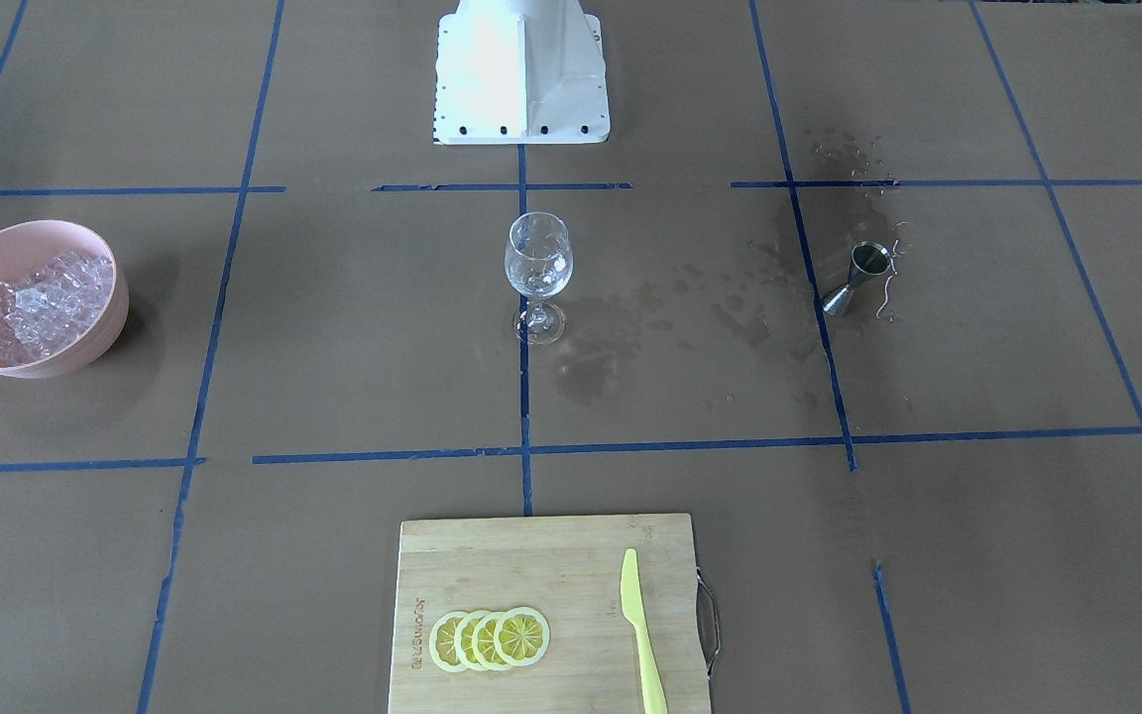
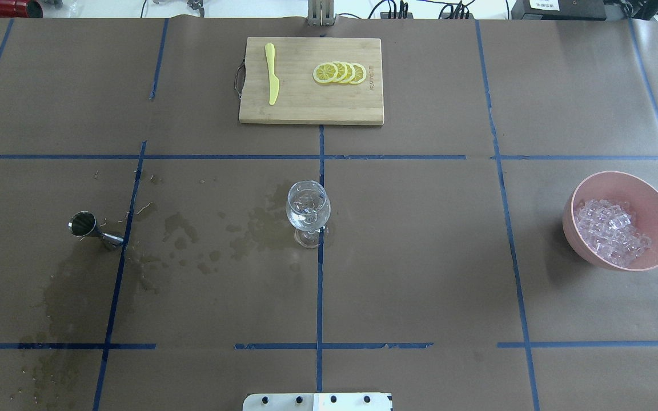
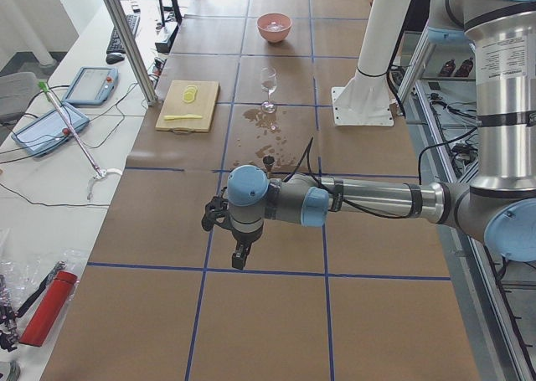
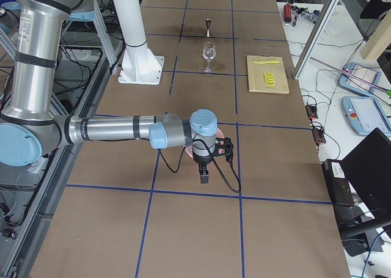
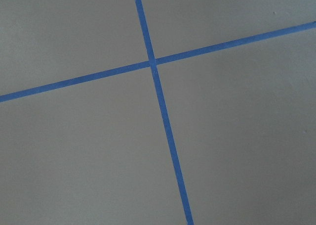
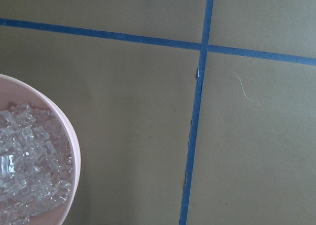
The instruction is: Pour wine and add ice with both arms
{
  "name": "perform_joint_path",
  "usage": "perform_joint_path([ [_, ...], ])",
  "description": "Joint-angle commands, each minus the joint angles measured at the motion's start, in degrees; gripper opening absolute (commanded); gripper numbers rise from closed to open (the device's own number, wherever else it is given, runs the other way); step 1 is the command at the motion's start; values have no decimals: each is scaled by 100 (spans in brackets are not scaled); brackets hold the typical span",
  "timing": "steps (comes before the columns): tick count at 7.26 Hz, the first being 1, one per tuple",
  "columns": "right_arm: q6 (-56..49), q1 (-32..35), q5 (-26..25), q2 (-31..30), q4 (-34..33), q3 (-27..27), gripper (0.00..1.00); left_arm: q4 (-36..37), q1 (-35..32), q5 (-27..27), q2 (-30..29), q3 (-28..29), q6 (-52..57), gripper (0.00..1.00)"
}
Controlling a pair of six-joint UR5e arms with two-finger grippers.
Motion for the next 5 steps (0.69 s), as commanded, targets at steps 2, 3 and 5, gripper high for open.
perform_joint_path([
  [2,114,-9,-29,715,-6,144,100,-749,0,-49,-49,44,6,100],
  [3,358,-35,-21,799,2,135,100,-1300,0,-58,-231,27,-29,100],
  [5,579,-36,14,739,560,284,100,-3149,-17,-119,-243,403,-169,100],
])
